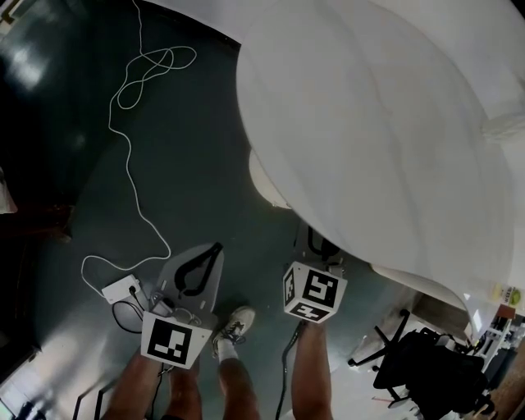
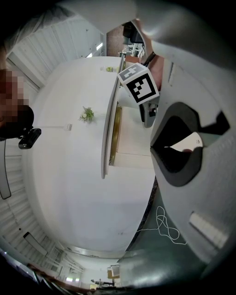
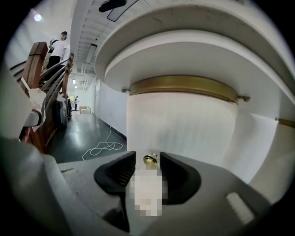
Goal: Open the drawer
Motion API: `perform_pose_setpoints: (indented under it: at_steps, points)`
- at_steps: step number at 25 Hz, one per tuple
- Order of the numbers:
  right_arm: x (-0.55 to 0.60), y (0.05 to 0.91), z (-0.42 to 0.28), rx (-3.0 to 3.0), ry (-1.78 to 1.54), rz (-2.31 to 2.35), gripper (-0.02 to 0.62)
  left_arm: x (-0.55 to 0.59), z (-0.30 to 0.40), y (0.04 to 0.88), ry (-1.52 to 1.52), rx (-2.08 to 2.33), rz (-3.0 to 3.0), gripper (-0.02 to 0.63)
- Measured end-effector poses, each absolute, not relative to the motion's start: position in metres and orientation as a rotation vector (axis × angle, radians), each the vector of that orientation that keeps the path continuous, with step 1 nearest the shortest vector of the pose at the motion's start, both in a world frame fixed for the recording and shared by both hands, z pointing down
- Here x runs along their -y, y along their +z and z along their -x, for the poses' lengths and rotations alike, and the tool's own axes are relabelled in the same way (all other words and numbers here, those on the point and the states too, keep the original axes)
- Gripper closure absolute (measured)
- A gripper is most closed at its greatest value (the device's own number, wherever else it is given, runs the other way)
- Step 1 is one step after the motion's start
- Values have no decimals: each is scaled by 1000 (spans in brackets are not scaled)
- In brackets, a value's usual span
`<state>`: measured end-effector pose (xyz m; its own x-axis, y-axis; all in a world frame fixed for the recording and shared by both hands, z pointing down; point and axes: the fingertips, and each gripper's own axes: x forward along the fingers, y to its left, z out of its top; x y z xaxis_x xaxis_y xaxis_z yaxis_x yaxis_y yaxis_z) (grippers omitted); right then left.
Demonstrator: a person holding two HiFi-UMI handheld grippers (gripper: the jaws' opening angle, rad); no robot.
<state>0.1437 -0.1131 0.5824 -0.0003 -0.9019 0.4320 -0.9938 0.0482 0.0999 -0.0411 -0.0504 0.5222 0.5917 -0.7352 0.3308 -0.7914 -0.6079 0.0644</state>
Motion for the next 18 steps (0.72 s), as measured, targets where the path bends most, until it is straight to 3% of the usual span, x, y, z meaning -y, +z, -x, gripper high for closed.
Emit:
perform_pose_setpoints:
  at_steps: [11,14,18]
  points:
    - [120,592,-141,1901,324,-1905,429,57,46,525,405,1270,-2604,595]
    - [121,592,-146,1858,293,-1920,484,58,48,528,410,1267,-2594,595]
    - [122,593,-147,1837,271,-1922,488,60,50,530,409,1268,-2598,595]
